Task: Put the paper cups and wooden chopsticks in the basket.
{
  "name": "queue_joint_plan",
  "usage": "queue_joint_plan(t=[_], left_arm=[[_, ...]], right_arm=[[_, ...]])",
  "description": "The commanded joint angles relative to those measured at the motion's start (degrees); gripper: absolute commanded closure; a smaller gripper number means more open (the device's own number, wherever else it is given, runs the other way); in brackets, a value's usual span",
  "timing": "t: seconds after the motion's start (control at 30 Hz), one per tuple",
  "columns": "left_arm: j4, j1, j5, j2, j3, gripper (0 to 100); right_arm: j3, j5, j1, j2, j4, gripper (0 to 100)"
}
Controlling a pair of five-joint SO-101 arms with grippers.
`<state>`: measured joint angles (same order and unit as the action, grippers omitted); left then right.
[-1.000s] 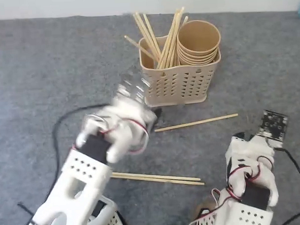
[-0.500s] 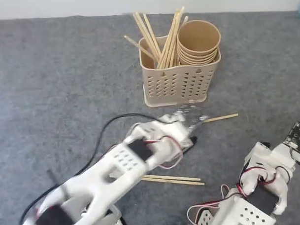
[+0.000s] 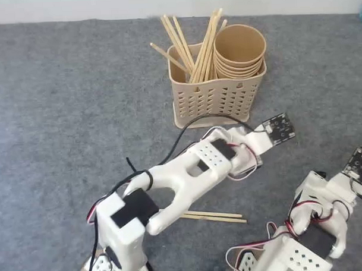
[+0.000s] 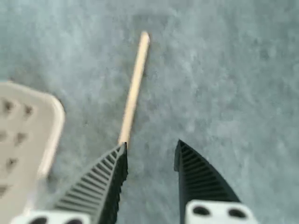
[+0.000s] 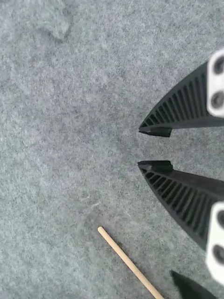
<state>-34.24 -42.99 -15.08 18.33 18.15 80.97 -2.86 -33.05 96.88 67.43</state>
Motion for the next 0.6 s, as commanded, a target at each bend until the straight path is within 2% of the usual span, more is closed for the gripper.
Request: queue_joint_plan(t=[0.0, 0.43, 0.57], left_arm=[[-0.26, 0.79, -3.43, 0.97, -5.93, 84], [-6.77, 0.97, -4.92, 9.23, -16.75, 84], [-13.71, 0.7, -5.1, 11.78, -21.76, 84]], right_arm=[[-0.26, -0.79, -0.4, 0.13, -0.48, 89.8], [-0.26, -0.7, -0.22, 0.13, -0.22, 89.8], [0.18, -0.7, -0.22, 0.13, -0.4, 89.8]])
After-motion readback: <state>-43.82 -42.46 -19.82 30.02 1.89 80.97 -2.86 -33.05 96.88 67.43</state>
